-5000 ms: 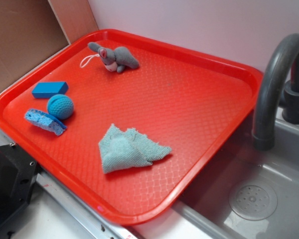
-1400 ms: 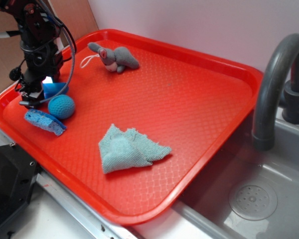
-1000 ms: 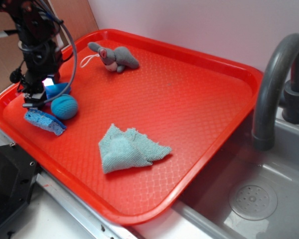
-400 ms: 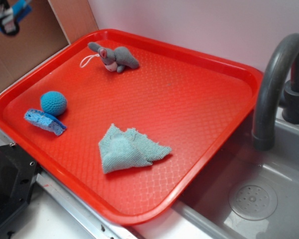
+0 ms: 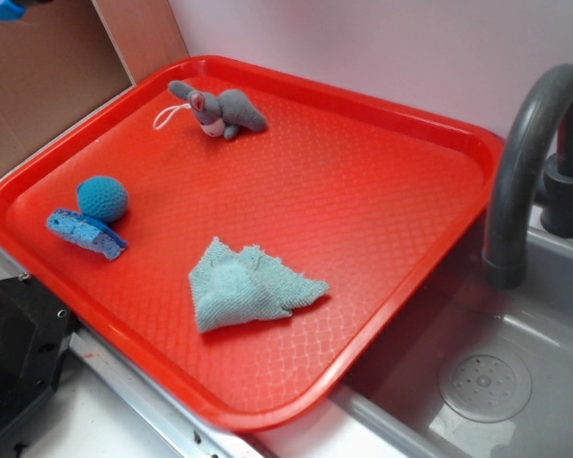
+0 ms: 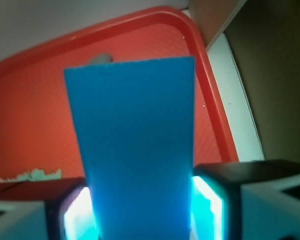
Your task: Grab the blue block.
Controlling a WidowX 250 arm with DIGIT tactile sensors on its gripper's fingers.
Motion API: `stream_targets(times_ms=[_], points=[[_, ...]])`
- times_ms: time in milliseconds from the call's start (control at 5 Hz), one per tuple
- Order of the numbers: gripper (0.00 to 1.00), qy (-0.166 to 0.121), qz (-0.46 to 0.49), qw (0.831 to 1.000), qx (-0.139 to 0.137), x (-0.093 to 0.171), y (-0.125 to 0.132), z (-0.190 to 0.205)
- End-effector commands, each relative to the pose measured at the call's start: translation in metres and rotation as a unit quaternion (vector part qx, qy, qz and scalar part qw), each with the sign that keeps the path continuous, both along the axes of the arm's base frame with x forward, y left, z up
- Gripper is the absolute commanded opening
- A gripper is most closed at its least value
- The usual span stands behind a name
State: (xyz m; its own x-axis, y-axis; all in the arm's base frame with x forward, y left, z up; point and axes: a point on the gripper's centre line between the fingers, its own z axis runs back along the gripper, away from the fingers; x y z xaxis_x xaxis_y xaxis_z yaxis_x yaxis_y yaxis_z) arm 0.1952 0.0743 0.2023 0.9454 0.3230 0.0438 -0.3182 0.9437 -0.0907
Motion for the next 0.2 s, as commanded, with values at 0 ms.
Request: stream_targets(times_ms=[0], points=[[0.00,-0.025,-0.036,0.998,0.048,0.0059,-0.0280,0.0238]])
